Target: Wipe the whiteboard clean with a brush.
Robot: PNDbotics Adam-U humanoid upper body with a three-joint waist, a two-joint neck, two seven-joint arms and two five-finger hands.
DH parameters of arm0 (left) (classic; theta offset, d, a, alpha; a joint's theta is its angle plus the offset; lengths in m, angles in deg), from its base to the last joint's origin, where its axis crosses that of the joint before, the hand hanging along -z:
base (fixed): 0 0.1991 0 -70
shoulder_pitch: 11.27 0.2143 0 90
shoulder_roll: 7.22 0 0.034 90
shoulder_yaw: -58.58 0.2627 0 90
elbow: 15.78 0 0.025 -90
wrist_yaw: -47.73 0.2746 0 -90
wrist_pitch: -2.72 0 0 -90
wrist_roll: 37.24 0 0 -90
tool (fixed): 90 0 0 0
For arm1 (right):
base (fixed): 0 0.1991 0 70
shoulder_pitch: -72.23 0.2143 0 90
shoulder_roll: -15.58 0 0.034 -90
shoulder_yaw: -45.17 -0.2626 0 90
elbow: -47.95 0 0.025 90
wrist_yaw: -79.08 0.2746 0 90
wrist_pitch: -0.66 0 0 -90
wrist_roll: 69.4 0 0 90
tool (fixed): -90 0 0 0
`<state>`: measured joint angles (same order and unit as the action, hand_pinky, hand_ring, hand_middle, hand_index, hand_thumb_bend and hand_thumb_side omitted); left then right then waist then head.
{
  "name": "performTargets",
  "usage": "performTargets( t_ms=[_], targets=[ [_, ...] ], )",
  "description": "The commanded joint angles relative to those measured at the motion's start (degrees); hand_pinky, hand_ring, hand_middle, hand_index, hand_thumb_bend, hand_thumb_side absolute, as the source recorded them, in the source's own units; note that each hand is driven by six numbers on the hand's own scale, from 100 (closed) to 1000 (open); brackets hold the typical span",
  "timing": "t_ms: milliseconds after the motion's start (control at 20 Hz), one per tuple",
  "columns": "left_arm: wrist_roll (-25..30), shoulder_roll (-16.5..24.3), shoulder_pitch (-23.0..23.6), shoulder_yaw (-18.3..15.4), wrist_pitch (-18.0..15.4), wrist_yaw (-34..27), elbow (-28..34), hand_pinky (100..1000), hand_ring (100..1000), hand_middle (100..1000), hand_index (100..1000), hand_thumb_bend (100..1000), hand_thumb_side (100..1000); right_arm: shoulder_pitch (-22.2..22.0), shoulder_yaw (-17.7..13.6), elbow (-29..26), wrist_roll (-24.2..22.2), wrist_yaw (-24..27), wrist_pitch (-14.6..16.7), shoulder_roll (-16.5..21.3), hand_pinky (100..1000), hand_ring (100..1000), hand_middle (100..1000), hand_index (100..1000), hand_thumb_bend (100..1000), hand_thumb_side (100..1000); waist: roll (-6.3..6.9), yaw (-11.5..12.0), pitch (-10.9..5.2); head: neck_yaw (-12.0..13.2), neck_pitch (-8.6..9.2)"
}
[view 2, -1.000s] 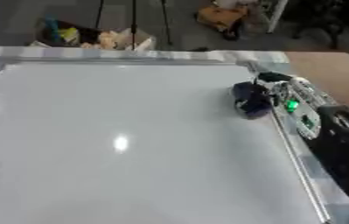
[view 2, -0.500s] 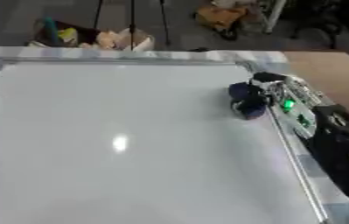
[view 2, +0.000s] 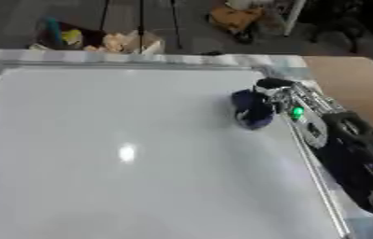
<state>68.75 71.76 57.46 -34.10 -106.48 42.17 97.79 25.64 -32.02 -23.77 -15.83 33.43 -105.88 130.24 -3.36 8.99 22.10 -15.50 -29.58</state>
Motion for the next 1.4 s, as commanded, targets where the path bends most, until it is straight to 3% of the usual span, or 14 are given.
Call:
performTargets(
  t_ms=[50,1400],
  targets=[
    [0.01,0.12,-0.70,0.34,0.15,-0.25,1.02,368,718,560,608,100,940,0.35,1.21,-1.17,-0.90,0.89,0.40,-0.18,484,591,455,435,100,506,0.11,0.26,-1.17,-0.24,0.61],
    [0.01,0.05,-0.92,0.50,0.36,-0.57,1.02,369,718,561,609,100,938,0.59,5.49,-10.69,-5.31,7.41,1.87,-1.27,472,574,417,423,100,488,-0.23,0.93,-1.46,-0.53,0.56]
  ],
)
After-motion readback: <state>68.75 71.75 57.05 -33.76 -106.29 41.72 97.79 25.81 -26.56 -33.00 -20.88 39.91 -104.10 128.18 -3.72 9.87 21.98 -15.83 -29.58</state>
